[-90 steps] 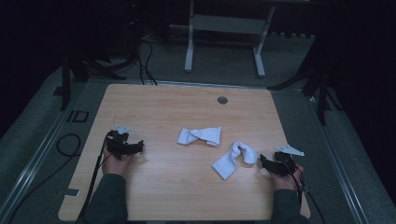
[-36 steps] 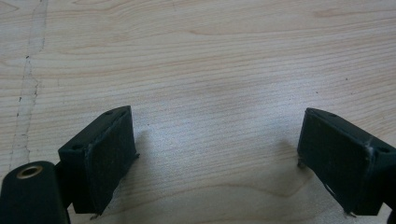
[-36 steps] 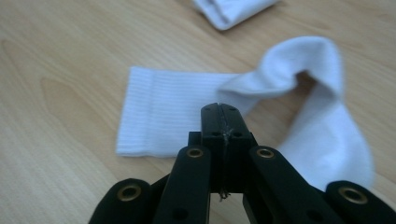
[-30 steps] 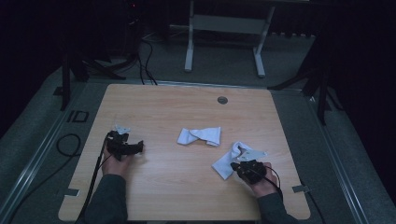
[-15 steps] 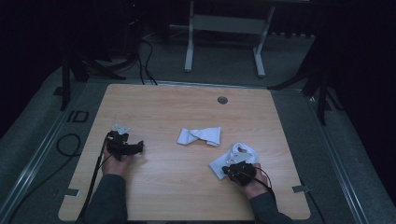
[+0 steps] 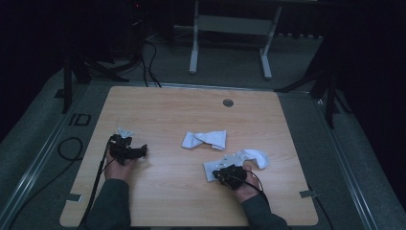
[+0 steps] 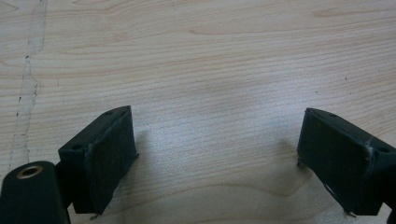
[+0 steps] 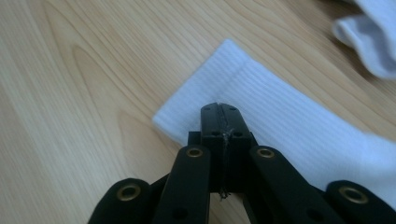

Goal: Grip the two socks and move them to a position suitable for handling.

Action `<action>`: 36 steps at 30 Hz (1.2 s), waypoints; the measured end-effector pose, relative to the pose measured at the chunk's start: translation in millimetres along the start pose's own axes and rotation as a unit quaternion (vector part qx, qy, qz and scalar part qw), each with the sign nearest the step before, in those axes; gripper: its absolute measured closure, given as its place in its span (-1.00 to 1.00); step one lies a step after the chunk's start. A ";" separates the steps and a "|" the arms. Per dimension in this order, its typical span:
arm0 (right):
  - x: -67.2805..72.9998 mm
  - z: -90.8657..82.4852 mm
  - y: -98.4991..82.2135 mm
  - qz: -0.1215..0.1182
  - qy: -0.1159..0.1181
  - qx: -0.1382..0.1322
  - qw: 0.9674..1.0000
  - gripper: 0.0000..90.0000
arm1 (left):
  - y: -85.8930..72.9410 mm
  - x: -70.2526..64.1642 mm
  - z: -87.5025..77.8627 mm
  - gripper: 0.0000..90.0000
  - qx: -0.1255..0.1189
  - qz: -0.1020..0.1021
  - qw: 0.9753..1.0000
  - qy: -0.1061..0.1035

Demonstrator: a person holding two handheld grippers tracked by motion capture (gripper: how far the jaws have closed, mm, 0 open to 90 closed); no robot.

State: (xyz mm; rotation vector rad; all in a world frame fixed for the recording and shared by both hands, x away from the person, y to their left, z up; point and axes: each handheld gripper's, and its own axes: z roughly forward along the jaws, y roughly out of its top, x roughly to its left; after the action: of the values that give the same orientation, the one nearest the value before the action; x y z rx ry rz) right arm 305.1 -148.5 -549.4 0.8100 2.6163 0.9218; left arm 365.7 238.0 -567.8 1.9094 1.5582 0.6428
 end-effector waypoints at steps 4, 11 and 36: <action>6.6 7.1 8.5 -0.009 0.009 -0.002 1.000 0.99 | 0.0 -0.1 0.0 -0.75 0.000 0.000 1.000 0.000; 18.3 18.5 21.4 -0.018 0.019 -0.007 1.000 0.99 | 0.0 -0.1 0.0 -0.75 0.000 0.000 1.000 0.000; -38.1 -18.8 -26.3 0.050 -0.064 0.007 0.997 0.99 | -0.1 -0.1 -0.1 -0.75 0.000 0.000 1.000 0.000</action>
State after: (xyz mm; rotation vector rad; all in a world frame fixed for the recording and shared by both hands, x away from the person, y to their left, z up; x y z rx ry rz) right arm 317.5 -196.9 -549.8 0.9773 2.4949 0.8480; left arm 365.5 238.0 -567.8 1.9093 1.5578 0.6421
